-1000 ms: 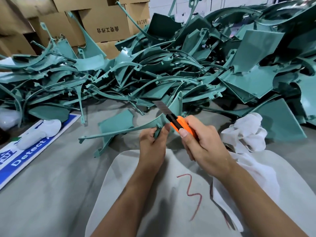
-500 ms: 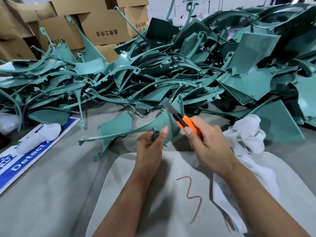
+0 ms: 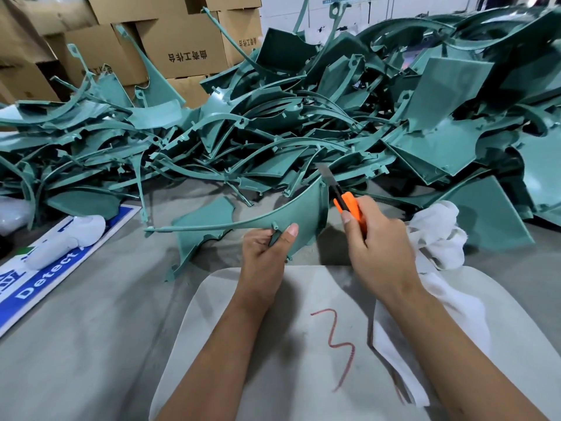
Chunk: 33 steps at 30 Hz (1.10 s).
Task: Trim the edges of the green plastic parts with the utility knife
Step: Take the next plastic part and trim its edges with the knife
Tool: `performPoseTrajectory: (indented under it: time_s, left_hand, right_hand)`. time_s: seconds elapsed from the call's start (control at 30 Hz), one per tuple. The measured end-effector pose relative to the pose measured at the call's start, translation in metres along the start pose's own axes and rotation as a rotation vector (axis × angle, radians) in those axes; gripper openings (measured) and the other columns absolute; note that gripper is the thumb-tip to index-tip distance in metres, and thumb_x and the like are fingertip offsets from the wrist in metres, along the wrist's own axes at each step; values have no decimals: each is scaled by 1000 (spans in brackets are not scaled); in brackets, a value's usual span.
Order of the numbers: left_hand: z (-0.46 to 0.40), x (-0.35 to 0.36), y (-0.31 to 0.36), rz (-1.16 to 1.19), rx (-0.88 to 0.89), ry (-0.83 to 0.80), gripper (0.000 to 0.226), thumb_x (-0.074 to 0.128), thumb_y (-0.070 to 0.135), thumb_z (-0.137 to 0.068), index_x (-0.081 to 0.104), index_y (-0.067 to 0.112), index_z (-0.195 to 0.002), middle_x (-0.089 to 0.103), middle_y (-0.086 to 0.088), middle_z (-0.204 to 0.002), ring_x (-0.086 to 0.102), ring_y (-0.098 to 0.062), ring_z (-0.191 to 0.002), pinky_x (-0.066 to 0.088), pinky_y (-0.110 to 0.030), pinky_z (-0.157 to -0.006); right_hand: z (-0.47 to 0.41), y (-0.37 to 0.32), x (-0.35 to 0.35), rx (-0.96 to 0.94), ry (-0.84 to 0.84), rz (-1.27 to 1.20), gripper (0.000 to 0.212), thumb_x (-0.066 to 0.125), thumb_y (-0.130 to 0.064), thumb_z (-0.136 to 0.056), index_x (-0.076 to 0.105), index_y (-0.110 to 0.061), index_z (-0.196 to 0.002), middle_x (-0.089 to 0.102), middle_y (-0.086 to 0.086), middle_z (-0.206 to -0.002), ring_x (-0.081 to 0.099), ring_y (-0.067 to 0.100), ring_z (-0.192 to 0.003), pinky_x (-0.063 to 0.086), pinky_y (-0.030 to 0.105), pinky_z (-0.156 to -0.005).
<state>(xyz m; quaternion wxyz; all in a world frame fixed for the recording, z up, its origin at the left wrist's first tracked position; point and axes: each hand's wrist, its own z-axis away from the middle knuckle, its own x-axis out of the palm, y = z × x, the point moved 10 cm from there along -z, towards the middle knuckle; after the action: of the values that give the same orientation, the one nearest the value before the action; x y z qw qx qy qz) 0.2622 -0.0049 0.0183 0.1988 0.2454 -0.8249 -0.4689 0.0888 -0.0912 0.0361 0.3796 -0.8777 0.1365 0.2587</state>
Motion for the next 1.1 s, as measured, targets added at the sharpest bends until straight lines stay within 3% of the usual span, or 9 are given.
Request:
performPoseTrajectory:
  time_s: [0.07,0.17,0.4,0.57,0.67,0.8,0.93,1.03,1.1]
  left_hand:
    - [-3,-5,-11,2,-33,0,52,67,3,-91,69,43,-58,57,32,-59,54,14,-59,41,-1,-62]
    - [-7,-3,-11,-25,-55,-49,40,64,9,-88,67,30,-54,50,21,-53,43,5,-53,37,-9,-54]
    - [1,-5,-24,42,-158,-2,33,75,17,-87,72,35,-59,61,25,-62,58,9,-62,46,-6,-64]
    - [0,-9,-32,86,-247,-2,15,80,41,-75,71,36,-64,61,17,-68,58,-3,-69,47,-18,-65]
    - [5,-13,-40,77,-334,92,23,84,31,-74,66,41,-63,55,12,-67,55,-6,-67,44,-26,-67]
    - [3,-6,-37,234,-390,34,7,77,23,-82,77,23,-75,76,5,-87,71,-11,-85,56,-29,-75]
    - [8,-11,-42,250,-480,112,20,74,7,-89,69,20,-76,66,-12,-98,63,-28,-100,49,-49,-94]
    - [13,-14,-48,226,-533,154,22,74,3,-88,54,7,-96,56,-15,-103,59,-31,-105,42,-41,-91]
    - [11,-11,-42,194,-510,106,29,73,4,-89,52,-4,-108,59,-16,-104,63,-22,-97,46,-30,-86]
  right_hand:
    - [4,-27,7,-173,-97,-135,12,48,-33,-111,53,-24,-103,51,-5,-60,50,15,-50,34,24,-47]
    - [14,-49,23,-311,-239,-159,15,48,-36,-109,55,-23,-107,52,-6,-64,49,15,-55,39,34,-55]
    - [0,-18,3,-185,-70,-106,14,47,-35,-109,53,-24,-103,50,-5,-62,49,14,-54,36,33,-52]
    - [-5,17,-5,16,-14,49,17,44,-38,-109,47,-25,-100,51,-1,-61,52,28,-57,44,44,-53]
    - [-4,17,-11,57,55,115,16,45,-35,-109,45,-23,-98,47,-3,-60,49,30,-56,45,44,-54]
    - [-3,22,-22,111,156,75,16,46,-33,-108,49,-18,-101,49,1,-61,51,32,-55,48,48,-54]
    - [-1,-7,-16,-83,124,-35,18,43,-35,-109,51,-22,-100,45,-8,-57,48,13,-50,34,26,-45]
    - [1,-17,-5,-133,51,-37,17,44,-36,-109,47,-26,-96,46,-7,-56,52,13,-57,37,26,-48]
    - [1,-10,-3,-76,52,-78,17,44,-36,-108,48,-28,-94,51,-5,-57,53,14,-55,38,27,-48]
